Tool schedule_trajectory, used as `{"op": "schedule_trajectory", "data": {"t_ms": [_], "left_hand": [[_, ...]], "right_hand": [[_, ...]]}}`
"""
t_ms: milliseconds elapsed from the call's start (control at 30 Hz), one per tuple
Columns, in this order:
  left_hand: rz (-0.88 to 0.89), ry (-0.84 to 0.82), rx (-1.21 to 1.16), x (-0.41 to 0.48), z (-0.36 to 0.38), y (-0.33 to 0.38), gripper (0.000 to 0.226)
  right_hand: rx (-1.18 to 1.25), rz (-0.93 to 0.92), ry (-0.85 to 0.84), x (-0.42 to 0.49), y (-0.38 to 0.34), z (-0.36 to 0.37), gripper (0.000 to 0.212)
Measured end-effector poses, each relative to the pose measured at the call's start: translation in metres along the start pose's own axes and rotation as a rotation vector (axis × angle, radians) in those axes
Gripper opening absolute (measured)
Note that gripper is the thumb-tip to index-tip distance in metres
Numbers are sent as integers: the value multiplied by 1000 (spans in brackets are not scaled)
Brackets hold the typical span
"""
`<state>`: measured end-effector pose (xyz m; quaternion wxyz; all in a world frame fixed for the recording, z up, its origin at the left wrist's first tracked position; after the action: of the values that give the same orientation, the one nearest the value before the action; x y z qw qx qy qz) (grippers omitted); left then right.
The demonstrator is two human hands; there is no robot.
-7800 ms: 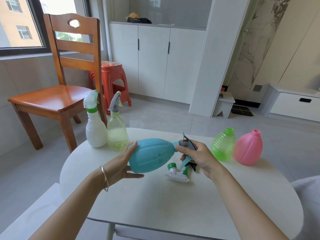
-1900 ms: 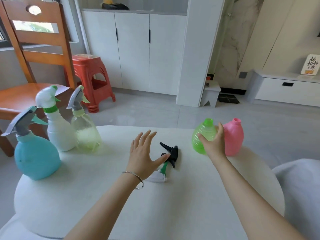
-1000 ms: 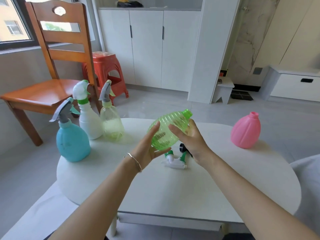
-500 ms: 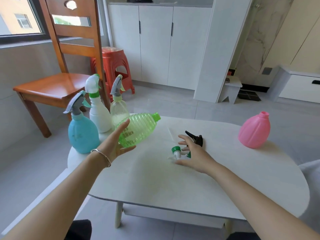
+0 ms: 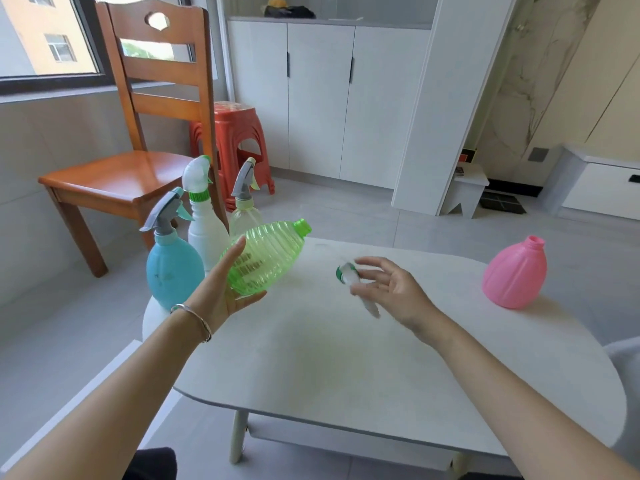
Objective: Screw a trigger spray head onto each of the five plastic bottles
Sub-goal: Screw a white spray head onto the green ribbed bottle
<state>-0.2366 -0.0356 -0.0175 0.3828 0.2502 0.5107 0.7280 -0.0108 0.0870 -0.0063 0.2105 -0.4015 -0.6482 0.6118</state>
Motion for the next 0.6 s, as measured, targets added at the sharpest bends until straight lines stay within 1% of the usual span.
{"op": "schedule_trajectory", "data": {"t_ms": [133,167,267,300,367,433,500,600], "left_hand": [[16,7,-35,2,2,3,61],[12,6,-37,2,4,3,62],[14,-7,-20,1,8,0,68],[13,-11,-12,1,9,-1,69],[5,-12,-1,1,12,-3,67],[-2,-10,1,3,14,-6,52],[-17,0,3,4,16,-9,39],[-20,19,2,6,17,-11,26]], "right_hand": [[459,76,-68,0,-10,-9,43],[556,104,-78,1,-10,-10,43],[858,178,-77,9,-2,-16,34],[943,190,-73,11,0,-17,33],[1030,207,-68,14,6,-20,33],[1036,220,-68,14,7,-20,39],[948,207,-27,10,6,-23,39],[611,134,98,1,-4,-36,20]]}}
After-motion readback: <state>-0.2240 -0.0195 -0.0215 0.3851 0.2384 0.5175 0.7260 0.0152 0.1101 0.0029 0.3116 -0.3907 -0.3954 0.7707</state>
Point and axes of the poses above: each hand's wrist, its own x-axis towards the middle knuckle, its own z-axis out of the palm, y = z × x, the point moved 7 cm from there along x, towards the middle knuckle, and after that the axes turned 14 degrees about z, right-handed, at the moved point
